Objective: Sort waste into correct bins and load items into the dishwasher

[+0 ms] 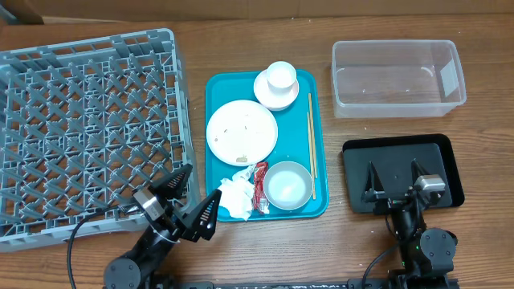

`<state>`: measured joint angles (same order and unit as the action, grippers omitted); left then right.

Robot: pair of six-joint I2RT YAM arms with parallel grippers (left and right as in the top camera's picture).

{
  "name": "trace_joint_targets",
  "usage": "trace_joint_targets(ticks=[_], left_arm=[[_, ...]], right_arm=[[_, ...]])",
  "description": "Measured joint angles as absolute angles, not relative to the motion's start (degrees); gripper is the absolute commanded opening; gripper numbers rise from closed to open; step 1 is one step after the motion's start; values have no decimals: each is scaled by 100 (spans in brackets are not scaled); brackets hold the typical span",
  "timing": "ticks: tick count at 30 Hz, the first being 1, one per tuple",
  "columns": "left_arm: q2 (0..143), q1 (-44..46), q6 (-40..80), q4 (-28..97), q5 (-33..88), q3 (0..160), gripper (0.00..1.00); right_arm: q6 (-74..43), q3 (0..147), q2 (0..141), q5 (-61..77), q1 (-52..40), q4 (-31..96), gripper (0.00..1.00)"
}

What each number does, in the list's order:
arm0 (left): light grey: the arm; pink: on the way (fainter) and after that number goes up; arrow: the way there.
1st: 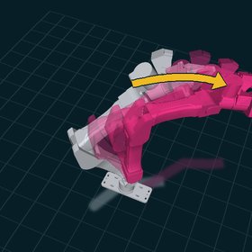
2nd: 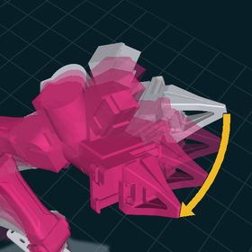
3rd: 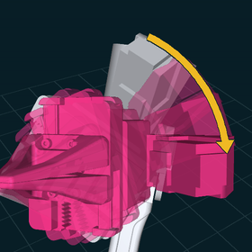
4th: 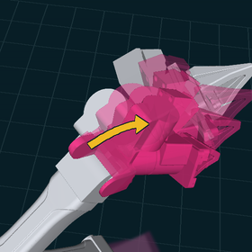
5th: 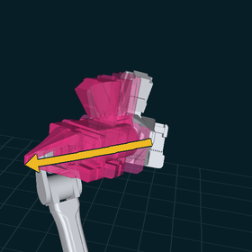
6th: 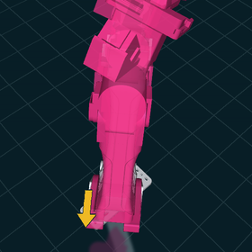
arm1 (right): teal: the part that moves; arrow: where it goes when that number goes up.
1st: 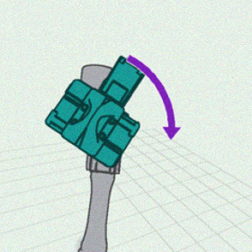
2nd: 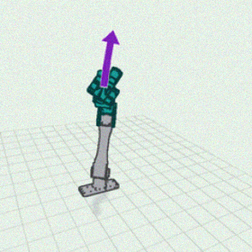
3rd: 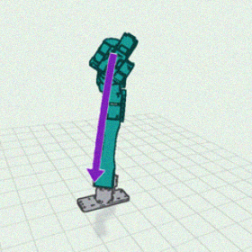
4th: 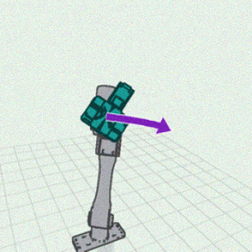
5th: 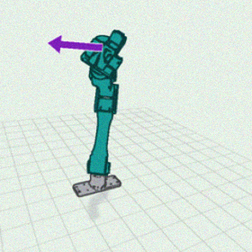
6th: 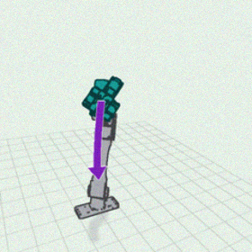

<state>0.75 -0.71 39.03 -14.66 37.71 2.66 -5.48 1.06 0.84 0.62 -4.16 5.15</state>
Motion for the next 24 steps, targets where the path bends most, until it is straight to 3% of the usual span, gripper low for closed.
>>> trace_joint_targets(ticks=[8,12,16,24], left_arm=[[1155,-71,2624,554,3767,2027,100],[2729,-69,1767,1992,3730,3653,100],[4591,25,952,4228,3708,5492,100],[7835,1022,-222,7535,3260,8702,100]], right_arm=[[-548,106,78,62,-416,506,100],[-550,106,75,58,-416,519,100],[-548,106,73,58,-416,519,100],[-548,106,73,60,-416,521,100]])
